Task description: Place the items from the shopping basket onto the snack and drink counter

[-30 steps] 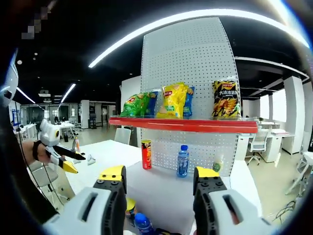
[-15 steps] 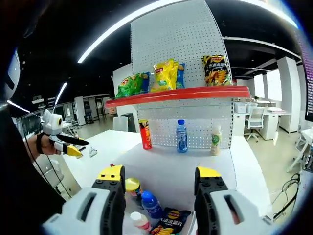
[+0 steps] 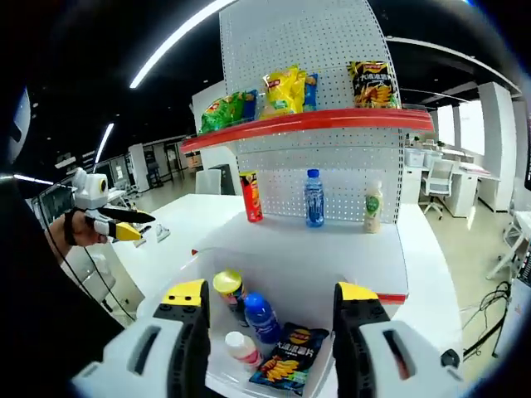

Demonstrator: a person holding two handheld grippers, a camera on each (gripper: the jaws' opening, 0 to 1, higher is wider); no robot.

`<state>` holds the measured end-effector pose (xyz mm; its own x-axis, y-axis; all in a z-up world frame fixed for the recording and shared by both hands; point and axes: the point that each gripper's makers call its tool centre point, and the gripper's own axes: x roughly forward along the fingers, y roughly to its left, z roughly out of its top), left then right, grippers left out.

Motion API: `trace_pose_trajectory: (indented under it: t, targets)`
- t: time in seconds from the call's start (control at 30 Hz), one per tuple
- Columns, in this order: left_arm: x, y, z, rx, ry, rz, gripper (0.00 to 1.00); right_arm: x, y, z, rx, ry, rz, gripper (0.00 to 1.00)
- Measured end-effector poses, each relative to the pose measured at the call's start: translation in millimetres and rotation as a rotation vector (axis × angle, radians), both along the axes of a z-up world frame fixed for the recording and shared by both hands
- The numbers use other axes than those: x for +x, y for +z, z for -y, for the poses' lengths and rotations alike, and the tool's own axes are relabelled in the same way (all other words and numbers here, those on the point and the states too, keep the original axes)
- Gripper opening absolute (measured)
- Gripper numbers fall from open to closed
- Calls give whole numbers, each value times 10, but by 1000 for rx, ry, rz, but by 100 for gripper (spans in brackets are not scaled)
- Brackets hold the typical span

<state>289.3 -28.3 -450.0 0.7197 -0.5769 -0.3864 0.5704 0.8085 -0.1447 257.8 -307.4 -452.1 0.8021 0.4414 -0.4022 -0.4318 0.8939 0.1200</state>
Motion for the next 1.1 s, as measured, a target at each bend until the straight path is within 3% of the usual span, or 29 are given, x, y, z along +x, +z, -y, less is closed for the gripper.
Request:
trace_pose_trajectory:
  t: [0.67,1.1]
  targets:
    - [-31,-62,-47,-9,16,-13,76,4,-791,-88,-82,36,-198,55]
    - [-29,-104,-97,-17,39,-24,76,105,-1210,-150,-107,68,-284,54]
